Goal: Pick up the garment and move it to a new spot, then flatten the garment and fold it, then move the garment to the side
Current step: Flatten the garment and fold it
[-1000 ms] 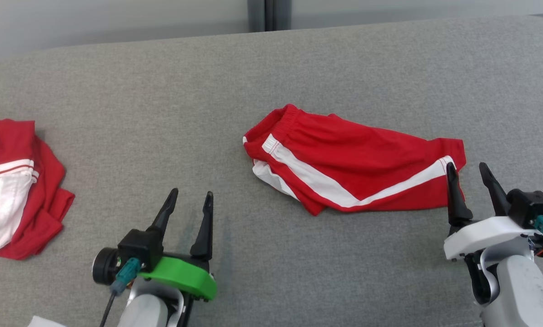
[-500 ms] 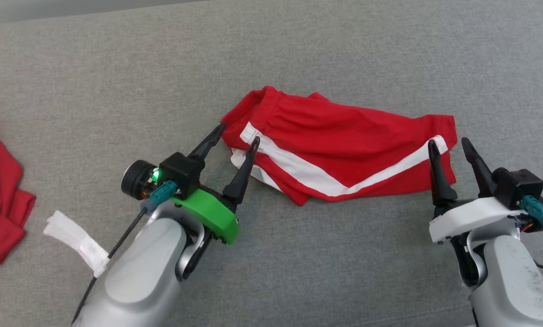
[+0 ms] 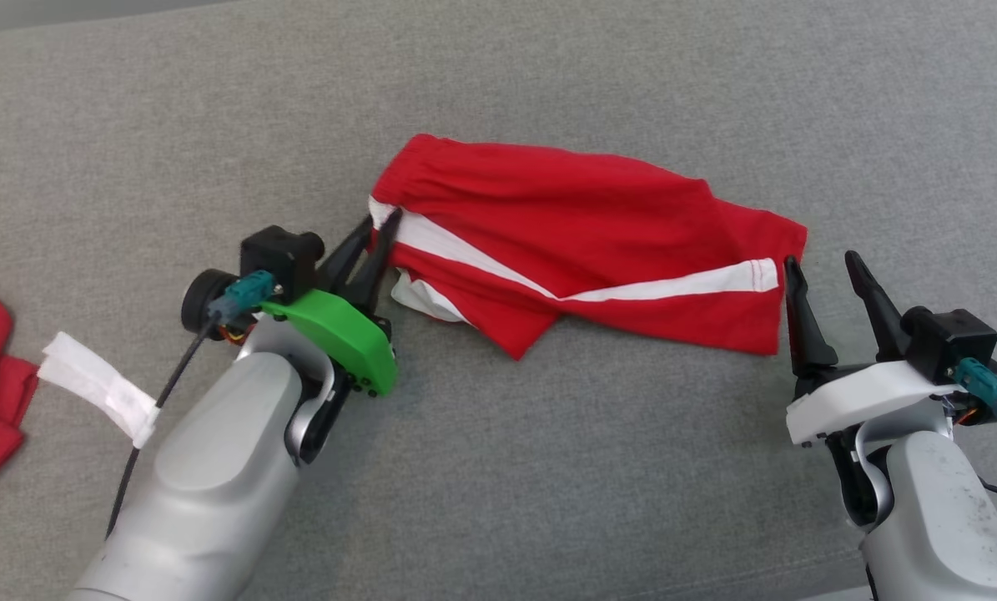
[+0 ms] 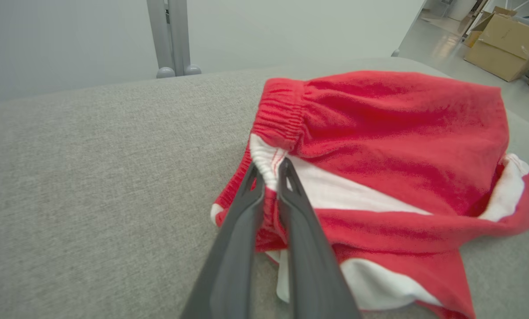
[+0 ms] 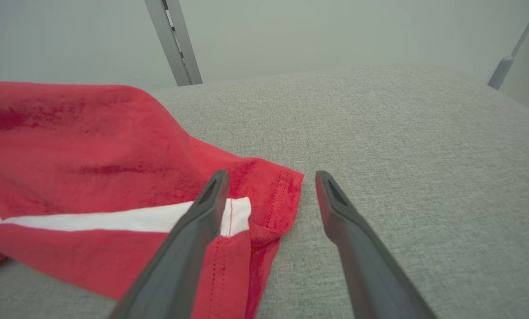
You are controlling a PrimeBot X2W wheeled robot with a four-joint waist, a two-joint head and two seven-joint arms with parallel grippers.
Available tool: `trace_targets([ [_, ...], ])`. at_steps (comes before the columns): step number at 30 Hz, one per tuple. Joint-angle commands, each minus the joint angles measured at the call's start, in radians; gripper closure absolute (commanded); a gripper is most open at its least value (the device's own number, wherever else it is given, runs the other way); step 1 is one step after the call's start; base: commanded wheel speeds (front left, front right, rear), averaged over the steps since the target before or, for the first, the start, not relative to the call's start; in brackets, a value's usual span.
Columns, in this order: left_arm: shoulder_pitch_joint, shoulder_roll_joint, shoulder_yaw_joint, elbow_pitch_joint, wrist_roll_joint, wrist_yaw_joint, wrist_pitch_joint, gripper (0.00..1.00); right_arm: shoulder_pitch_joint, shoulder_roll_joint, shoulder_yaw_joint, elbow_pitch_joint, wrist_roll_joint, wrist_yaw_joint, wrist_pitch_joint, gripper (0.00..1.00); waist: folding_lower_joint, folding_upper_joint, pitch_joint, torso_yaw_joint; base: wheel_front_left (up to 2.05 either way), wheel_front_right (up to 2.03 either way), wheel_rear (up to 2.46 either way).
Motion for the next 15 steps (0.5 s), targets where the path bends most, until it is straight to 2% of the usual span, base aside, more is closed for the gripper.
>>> trace_targets([
  [1, 0.020, 0.000, 0.044, -0.003, 0.020, 0.010, 0.000, 1.00, 0.000, -0.003, 0.000, -0.008, -0.001, -0.001, -0.005, 0.00, 0.0000, 0.0000, -0.018, 0.023, 0.00, 0.00, 0.00],
  [8, 0.155, -0.028, 0.224, -0.024, 0.095, 0.037, 0.000, 1.00, 0.023, -0.003, 0.001, 0.007, -0.003, -0.001, -0.005, 0.00, 0.0000, 0.0000, -0.073, 0.089, 0.00, 0.00, 0.00],
  [15, 0.297, -0.068, 0.355, -0.044, 0.161, 0.060, 0.000, 1.00, 0.045, -0.004, 0.016, 0.018, 0.006, -0.001, -0.005, 0.00, 0.0000, 0.0000, -0.121, 0.136, 0.00, 0.00, 0.00],
])
